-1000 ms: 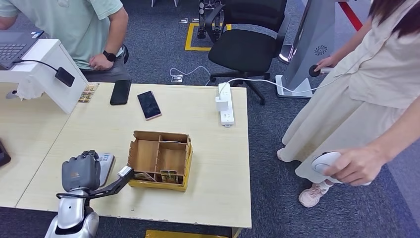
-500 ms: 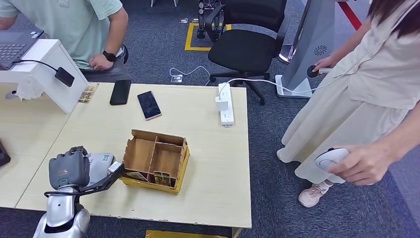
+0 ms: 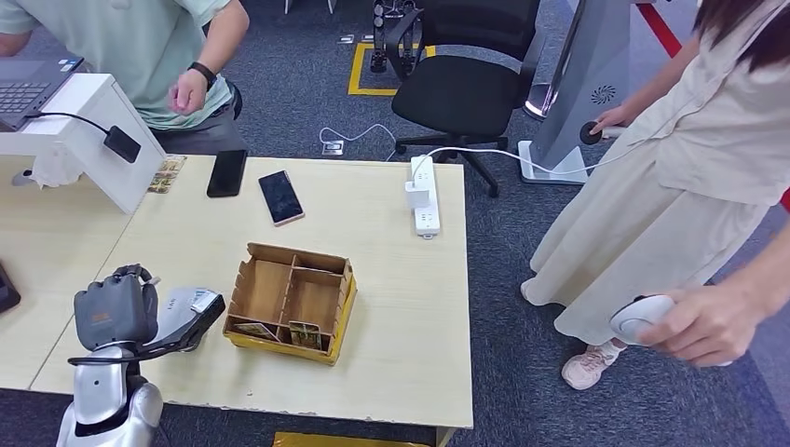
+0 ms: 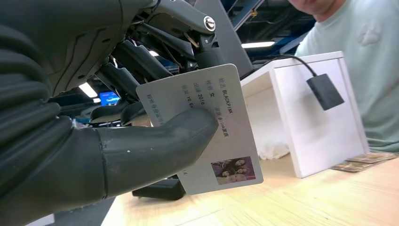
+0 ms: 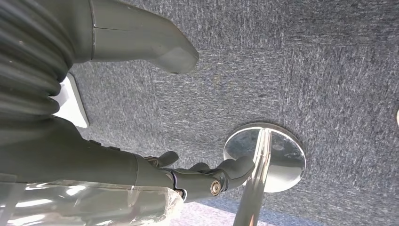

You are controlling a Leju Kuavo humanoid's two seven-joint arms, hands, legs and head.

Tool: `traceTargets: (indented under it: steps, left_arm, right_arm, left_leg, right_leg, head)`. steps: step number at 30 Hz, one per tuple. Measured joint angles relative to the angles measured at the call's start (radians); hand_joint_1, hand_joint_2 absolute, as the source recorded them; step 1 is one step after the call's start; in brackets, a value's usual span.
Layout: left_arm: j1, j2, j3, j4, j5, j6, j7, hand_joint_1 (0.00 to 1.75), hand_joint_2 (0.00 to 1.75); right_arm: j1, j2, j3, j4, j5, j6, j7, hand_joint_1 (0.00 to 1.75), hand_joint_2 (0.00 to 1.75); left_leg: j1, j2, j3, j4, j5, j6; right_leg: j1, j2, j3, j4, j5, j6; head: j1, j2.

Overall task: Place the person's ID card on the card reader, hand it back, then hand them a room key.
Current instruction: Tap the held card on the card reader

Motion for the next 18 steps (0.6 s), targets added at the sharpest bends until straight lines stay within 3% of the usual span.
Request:
traceTargets:
  steps: [5,12,18]
  left_arm:
    - [0.010,0.029,-0.008,0.000,0.000,-0.002,0.085,1.75,1.75]
    - [0.030,0.069,-0.028,0.000,0.000,-0.001,0.124,1.75,1.75]
    - [0.081,0.075,-0.017,-0.027,0.000,0.000,0.084,1.75,1.75]
  right_arm:
    - [0.000,0.000,0.000,0.000,-0.003,0.000,0.001,0.00,1.75]
    - [0.001,0.000,0.000,-0.002,-0.004,0.000,0.001,0.00,1.75]
    - [0.008,0.000,-0.001,-0.009,0.004,0.000,0.001,0.00,1.75]
  left_leg:
    - [0.000,0.000,0.000,0.000,0.000,0.000]
    - [0.000,0.000,0.000,0.000,0.000,0.000]
    - [0.000,0.000,0.000,0.000,0.000,0.000]
  right_leg:
    - [0.000,0.001,0.000,0.000,0.000,0.000]
    - [0.000,0.001,0.000,0.000,0.000,0.000]
    - [0.000,0.001,0.000,0.000,0.000,0.000]
  head:
    - [0.000,0.000]
    - [0.000,0.000]
    - [0.000,0.000]
